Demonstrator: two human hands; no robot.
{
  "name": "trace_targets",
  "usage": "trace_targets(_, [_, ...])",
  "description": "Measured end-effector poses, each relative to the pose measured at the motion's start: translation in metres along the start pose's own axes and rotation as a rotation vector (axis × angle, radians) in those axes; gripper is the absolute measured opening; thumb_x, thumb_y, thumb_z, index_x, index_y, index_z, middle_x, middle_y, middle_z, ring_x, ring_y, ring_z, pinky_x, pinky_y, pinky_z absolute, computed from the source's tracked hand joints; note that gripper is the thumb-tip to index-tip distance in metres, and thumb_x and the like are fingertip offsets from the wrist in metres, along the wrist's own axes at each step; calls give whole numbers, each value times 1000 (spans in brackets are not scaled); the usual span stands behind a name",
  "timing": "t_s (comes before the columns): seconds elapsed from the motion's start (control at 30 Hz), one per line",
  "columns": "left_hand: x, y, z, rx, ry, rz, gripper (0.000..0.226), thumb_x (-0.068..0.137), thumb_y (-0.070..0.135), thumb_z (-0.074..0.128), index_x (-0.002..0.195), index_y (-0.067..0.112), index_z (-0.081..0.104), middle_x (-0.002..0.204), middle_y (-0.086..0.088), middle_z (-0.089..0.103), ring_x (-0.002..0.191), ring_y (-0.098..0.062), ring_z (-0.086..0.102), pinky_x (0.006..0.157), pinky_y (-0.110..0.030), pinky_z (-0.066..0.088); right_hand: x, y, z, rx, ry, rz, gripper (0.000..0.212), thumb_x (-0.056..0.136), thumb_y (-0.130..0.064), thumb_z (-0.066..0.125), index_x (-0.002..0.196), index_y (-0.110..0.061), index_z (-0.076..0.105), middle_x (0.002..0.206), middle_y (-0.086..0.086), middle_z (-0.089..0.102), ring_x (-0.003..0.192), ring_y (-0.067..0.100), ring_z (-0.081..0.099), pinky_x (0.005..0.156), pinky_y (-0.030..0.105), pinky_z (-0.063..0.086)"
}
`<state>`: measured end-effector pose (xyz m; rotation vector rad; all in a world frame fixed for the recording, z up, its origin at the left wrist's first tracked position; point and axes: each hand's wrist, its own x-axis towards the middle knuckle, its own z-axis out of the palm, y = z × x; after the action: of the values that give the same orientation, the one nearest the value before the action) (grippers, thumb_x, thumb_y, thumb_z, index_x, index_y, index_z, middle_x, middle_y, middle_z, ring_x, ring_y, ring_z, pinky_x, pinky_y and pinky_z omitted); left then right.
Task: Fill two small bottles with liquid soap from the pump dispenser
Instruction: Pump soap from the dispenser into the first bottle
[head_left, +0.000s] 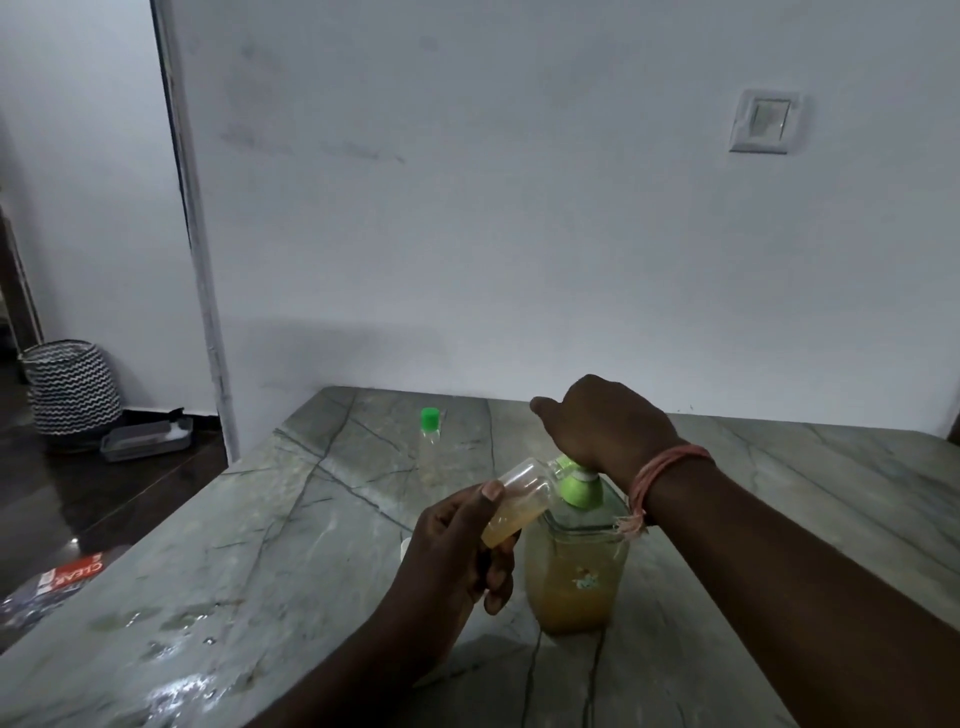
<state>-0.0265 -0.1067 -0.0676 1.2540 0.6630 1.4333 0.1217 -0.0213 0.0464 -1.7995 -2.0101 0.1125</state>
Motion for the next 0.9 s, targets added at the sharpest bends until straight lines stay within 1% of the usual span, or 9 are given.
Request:
trace_targets(0.07, [0,1,2,18,4,2,44,87,48,64,105,10,74,69,-12,50,48,-16,42,42,-24,38,-2,-3,-4,-72,28,-15,45,94,-56,43,66,-21,44,80,2,54,82,27,56,74,33,42])
trace_targets(0.2, [0,1,5,20,15,20,47,89,45,57,114,8,73,68,-9,50,47,-14,42,42,-24,37,-1,-8,-12,-182,48,-57,43,93,-56,45,67,-22,43,79,0,52,80,26,55,71,33,42])
trace_targets(0.33, [1,-2,1,41,34,27,58,86,50,63,111,-2,67,66,-12,47,46,-16,40,43,-24,36,-4,-7,-4,-80,92,-31,46,94,-57,42,66,-21,42,81,2,52,79,26,52,72,33,40])
trace_targets(0.47, [3,-3,0,42,44,31,51,82,53,64,104,8,73,66,-13,47,46,-17,40,43,-24,35,-7,-9,-5,-135,94,-59,47,95,-58,40,65,-21,41,79,1,53,78,26,53,72,33,41])
trace_targets(0.57, [1,-2,3,32,32,38,41,86,48,64,105,14,76,68,-12,47,46,-15,40,42,-23,35,-4,-11,-12,-197,92,-100,42,94,-57,42,70,-22,44,89,3,61,80,26,55,71,33,40])
trace_targets(0.63, [1,0,3,34,14,43,41,85,48,63,107,16,77,68,-10,48,47,-14,39,43,-23,35,-2,-12,-11,-216,108,-122,41,94,-57,44,74,-21,47,92,3,62,85,26,59,71,33,40])
trace_targets(0.7, [2,-2,0,47,16,43,46,83,51,63,107,14,76,67,-9,49,46,-15,40,42,-24,34,-1,-10,-6,-130,113,-87,44,94,-57,42,73,-19,46,85,2,57,82,27,57,71,33,39])
trace_targets(0.8, [3,-3,0,28,46,41,54,82,52,65,104,3,70,66,-12,49,46,-16,40,42,-24,36,-4,-7,-1,-57,135,-36,48,94,-58,40,65,-20,45,72,-1,52,74,25,53,68,32,38])
trace_targets(0.9, [2,-3,-1,33,39,35,55,82,52,64,109,5,71,66,-10,50,46,-16,40,42,-24,36,-7,-8,-3,-76,127,-44,48,94,-58,39,65,-20,44,74,0,51,75,25,53,69,32,38])
